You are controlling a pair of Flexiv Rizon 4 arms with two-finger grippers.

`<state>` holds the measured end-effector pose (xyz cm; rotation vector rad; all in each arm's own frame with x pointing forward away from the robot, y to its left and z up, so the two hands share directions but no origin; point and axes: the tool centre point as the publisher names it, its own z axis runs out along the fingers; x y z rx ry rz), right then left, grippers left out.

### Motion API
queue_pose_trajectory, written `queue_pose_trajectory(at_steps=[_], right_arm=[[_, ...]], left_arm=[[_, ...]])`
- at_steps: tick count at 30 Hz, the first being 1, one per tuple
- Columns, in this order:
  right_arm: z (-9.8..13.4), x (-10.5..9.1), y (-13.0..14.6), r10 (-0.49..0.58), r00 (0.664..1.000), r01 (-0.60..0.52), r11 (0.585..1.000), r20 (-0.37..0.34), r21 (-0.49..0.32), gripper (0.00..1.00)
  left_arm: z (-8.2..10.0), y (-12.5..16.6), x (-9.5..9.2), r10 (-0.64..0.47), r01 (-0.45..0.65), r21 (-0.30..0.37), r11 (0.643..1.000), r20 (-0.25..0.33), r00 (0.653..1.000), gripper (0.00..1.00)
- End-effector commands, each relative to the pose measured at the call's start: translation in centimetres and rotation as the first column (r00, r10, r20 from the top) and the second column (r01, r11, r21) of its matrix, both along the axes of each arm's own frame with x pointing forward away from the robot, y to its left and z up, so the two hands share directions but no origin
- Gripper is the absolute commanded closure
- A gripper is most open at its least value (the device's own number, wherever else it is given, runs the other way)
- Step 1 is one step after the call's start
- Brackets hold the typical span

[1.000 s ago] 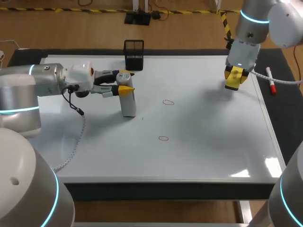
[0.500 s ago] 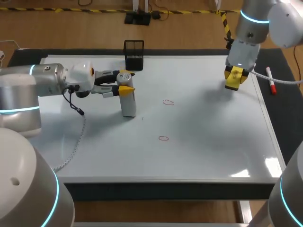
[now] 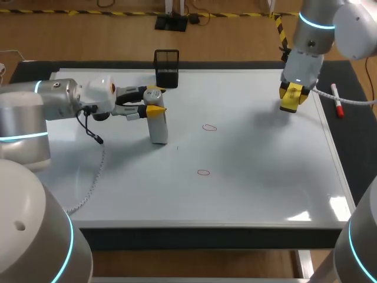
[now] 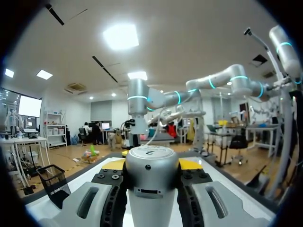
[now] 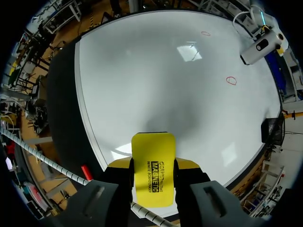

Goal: Pick up the inspection probe, press it on each red-marked spot on the whiteboard one by one, put down the probe, pick up the eraser, and wipe off all the red marks.

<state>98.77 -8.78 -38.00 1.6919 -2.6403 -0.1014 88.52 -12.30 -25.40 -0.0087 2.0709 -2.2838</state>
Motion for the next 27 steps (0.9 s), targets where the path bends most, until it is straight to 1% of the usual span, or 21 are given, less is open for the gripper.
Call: queue_pose_trajectory(at_steps=[1, 6, 8, 9, 10, 13, 16, 18, 20, 25, 27], right_arm=[[0.1, 0.0, -0.1, 0.002, 1.000, -0.002, 1.000, 0.001, -0.002, 1.00], [0.1, 0.0, -0.1, 0.002, 1.000, -0.002, 1.000, 0.001, -0.002, 1.00], [0.1, 0.0, -0.1, 0.002, 1.000, -0.002, 1.000, 0.001, -0.002, 1.00], [0.1, 0.0, -0.1, 0.002, 1.000, -0.002, 1.000, 0.001, -0.002, 1.00], [0.1, 0.0, -0.1, 0.002, 1.000, -0.002, 1.000, 0.001, -0.002, 1.00], [0.1, 0.0, -0.1, 0.002, 1.000, -0.002, 1.000, 0.001, -0.002, 1.00], [0.1, 0.0, -0.1, 0.002, 1.000, -0.002, 1.000, 0.001, -0.002, 1.00], [0.1, 0.0, -0.1, 0.002, 1.000, -0.002, 1.000, 0.001, -0.002, 1.00], [0.1, 0.0, -0.1, 0.002, 1.000, -0.002, 1.000, 0.001, -0.002, 1.00], [0.1, 0.0, -0.1, 0.002, 1.000, -0.002, 1.000, 0.001, -0.002, 1.00], [0.1, 0.0, -0.1, 0.002, 1.000, -0.002, 1.000, 0.001, -0.002, 1.00]], left_arm=[[1.6, 0.8, 0.4, 0.022, -0.022, 0.017, 1.000, 0.006, 1.000, 1.00], [3.1, 2.2, 2.2, 0.056, -0.057, 0.034, 0.998, 0.031, 0.998, 1.00], [3.6, 2.9, 2.9, 0.078, -0.080, 0.047, 0.996, 0.038, 0.996, 1.00], [3.8, 3.2, 3.1, 0.086, -0.088, 0.040, 0.995, 0.043, 0.995, 1.00], [4.0, 3.5, 3.4, 0.095, -0.097, 0.046, 0.994, 0.046, 0.994, 1.00], [4.3, 4.4, 4.2, 0.120, -0.123, 0.052, 0.991, 0.048, 0.992, 1.00], [4.6, 5.6, 5.1, 0.145, -0.146, 0.030, 0.989, 0.048, 0.988, 1.00], [4.8, 6.4, 5.7, 0.163, -0.164, 0.041, 0.986, 0.045, 0.986, 1.00], [4.9, 7.2, 6.3, 0.177, -0.178, 0.032, 0.983, 0.040, 0.983, 1.00], [5.0, 9.9, 7.7, 0.225, -0.226, 0.030, 0.974, 0.023, 0.974, 1.00], [5.0, 11.0, 8.2, 0.250, -0.251, 0.037, 0.967, 0.025, 0.968, 1.00]])
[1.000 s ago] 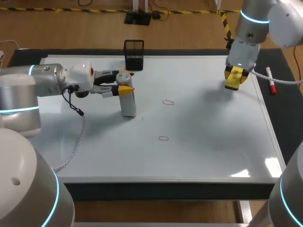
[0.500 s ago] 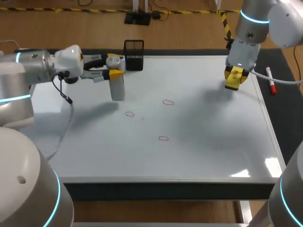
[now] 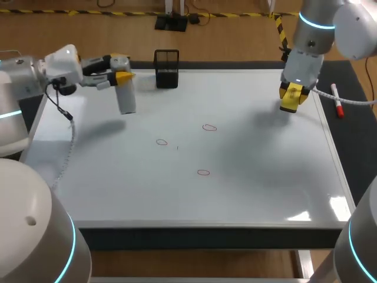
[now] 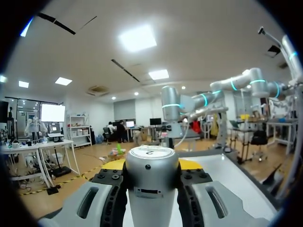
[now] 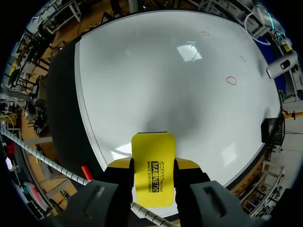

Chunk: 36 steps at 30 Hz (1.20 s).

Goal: Pick up the inspection probe, press it on each red-marked spot on the whiteboard one by one, put down the probe, pick up the eraser, and wipe off all the red marks.

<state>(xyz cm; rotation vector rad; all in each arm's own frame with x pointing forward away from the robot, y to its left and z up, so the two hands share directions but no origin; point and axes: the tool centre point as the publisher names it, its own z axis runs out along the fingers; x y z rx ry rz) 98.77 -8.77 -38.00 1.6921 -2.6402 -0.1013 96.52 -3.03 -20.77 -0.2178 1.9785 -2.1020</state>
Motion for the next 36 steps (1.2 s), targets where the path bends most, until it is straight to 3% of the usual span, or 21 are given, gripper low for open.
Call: queue_pose_trajectory(at_steps=[1, 17, 36], right_arm=[[0.1, 0.0, -0.1, 0.002, 1.000, -0.002, 1.000, 0.001, -0.002, 1.00], [0.1, 0.0, -0.1, 0.002, 1.000, -0.002, 1.000, 0.001, -0.002, 1.00], [0.1, 0.0, -0.1, 0.002, 1.000, -0.002, 1.000, 0.001, -0.002, 1.00]], left_arm=[[0.3, 2.2, 0.3, 0.031, -0.031, 0.000, 1.000, 0.001, 1.000, 1.00], [-0.7, 7.0, 1.4, 0.118, -0.118, -0.007, 0.993, -0.040, 0.992, 1.00], [-0.6, 7.4, 1.3, 0.127, -0.127, 0.004, 0.992, -0.042, 0.991, 1.00]])
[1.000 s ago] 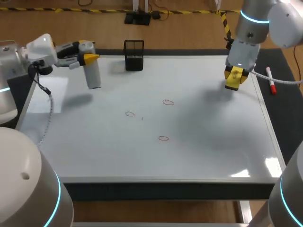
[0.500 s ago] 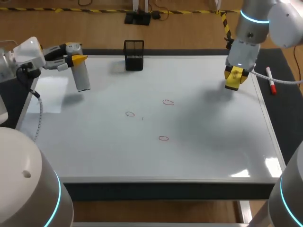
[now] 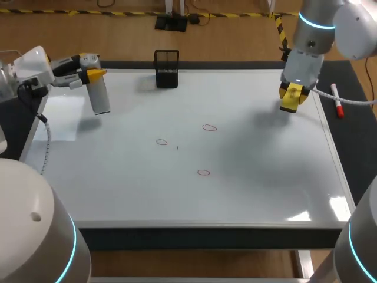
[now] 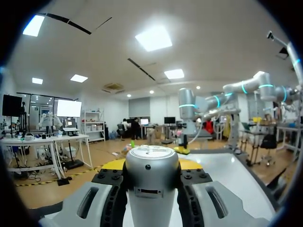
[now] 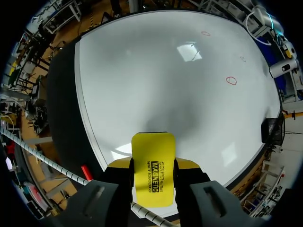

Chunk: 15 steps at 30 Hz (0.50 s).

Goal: Pick up the inspection probe, press it on each red-marked spot on the whiteboard one by one, put down the probe, pick up the eraser, and wipe off all the red marks.

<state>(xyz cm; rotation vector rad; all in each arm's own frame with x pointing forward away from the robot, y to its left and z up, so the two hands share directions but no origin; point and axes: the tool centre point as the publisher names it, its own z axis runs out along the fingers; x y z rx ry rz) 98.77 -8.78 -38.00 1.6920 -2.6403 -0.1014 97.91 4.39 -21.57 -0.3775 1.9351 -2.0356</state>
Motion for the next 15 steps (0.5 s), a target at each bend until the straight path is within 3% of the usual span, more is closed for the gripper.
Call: queue_pose_trajectory(at_steps=[1, 7, 15], right_arm=[[0.1, 0.0, -0.1, 0.002, 1.000, -0.002, 1.000, 0.001, -0.003, 1.00], [0.3, -1.0, 2.3, 0.045, 0.999, -0.045, 0.999, 0.008, -0.013, 1.00], [1.1, -3.4, 8.0, 0.148, 0.988, -0.148, 0.989, 0.031, -0.001, 1.00]], left_arm=[[0.2, 0.0, -0.1, 0.003, -0.003, 0.002, 1.000, 0.000, 1.000, 1.00], [0.2, 0.0, -0.1, 0.003, -0.003, 0.002, 1.000, 0.000, 1.000, 1.00], [0.2, 0.0, -0.1, 0.003, -0.003, 0.002, 1.000, 0.000, 1.000, 1.00]])
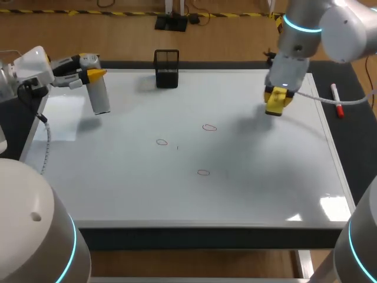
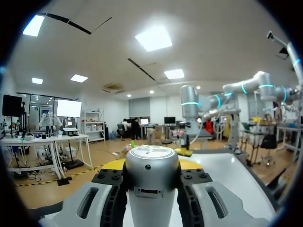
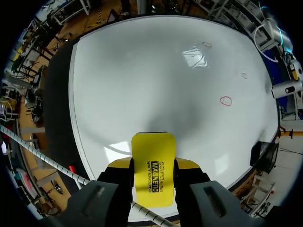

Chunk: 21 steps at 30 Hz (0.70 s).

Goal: Pick up the inspection probe, press it on each red-marked spot on the whiteboard one by one, put down the probe, pick up the eraser, and wipe off all the red marks.

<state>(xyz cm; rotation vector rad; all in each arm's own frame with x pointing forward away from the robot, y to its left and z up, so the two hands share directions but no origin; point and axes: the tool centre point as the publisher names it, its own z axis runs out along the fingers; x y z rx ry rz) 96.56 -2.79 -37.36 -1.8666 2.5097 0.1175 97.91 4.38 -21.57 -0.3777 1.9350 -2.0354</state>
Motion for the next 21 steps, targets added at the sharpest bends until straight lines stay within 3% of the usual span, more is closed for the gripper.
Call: queue_pose_trajectory(at_steps=[1, 21], right_arm=[[0.4, -1.5, 2.8, 0.024, 1.000, -0.024, 1.000, 0.019, -0.005, 1.00], [0.0, -7.1, 19.3, 0.222, 0.975, -0.222, 0.975, 0.008, 0.004, 1.00]], left_arm=[[0.2, 0.0, -0.1, 0.003, -0.003, 0.002, 1.000, 0.000, 1.000, 1.00], [0.2, 0.0, -0.1, 0.003, -0.003, 0.002, 1.000, 0.000, 1.000, 1.00]])
